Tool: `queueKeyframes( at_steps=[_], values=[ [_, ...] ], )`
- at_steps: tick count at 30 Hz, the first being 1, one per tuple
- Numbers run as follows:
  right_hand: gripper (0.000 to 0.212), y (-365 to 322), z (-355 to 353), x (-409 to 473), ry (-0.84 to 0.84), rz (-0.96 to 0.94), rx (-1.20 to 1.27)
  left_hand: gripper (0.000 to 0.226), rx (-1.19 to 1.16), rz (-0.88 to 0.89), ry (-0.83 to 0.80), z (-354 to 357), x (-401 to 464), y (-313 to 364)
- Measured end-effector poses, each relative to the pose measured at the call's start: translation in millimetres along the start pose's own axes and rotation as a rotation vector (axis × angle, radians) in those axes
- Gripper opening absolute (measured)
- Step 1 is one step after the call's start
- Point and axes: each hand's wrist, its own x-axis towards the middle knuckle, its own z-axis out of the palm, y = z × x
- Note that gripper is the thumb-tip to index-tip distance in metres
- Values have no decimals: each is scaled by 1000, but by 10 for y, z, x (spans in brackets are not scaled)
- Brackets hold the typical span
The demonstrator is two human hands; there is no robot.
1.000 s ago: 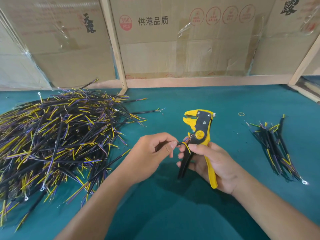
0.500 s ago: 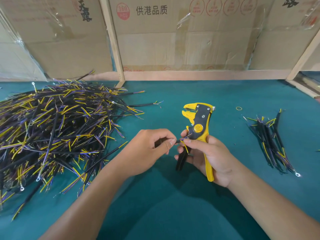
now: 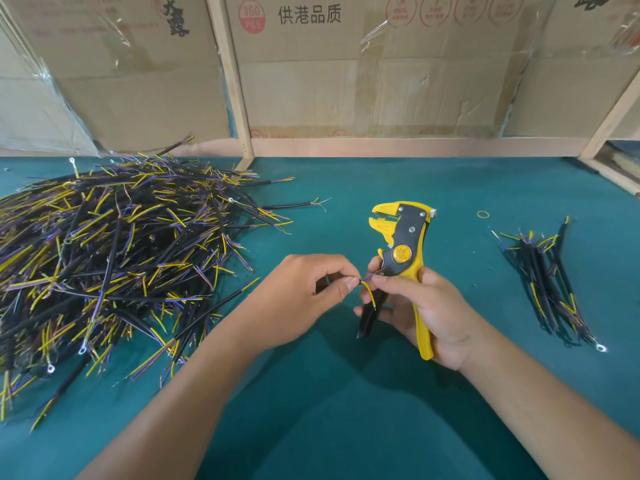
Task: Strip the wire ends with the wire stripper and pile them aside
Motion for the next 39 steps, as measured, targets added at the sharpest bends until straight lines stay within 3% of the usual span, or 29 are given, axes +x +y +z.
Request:
queueKeyframes(
  at_steps=[8,11,18,21,27,32,39],
  values=[
    [15,-14,3,-6,15,2,-17,14,48,11,23,-9,-6,68],
    [17,-20,7,-12,12,-1,-11,13,263,45,82,-15,-30,138],
    [17,4,-3,-9,-46,-32,17,20,800,346,188,-13,17,206],
    [16,-3,7,-6,-50,-46,4,36,870,350,196,-15,8,237],
    [23,-16,11,6,-64,-33,-5,40,997,313,130,-17,-10,303],
    [15,12,-6,24,-60,-53,-15,38,919,229,144,-33,26,273],
    [13,-33,-11,25,36,-104,40,8,220,-12,80,-330,-38,6]
  ],
)
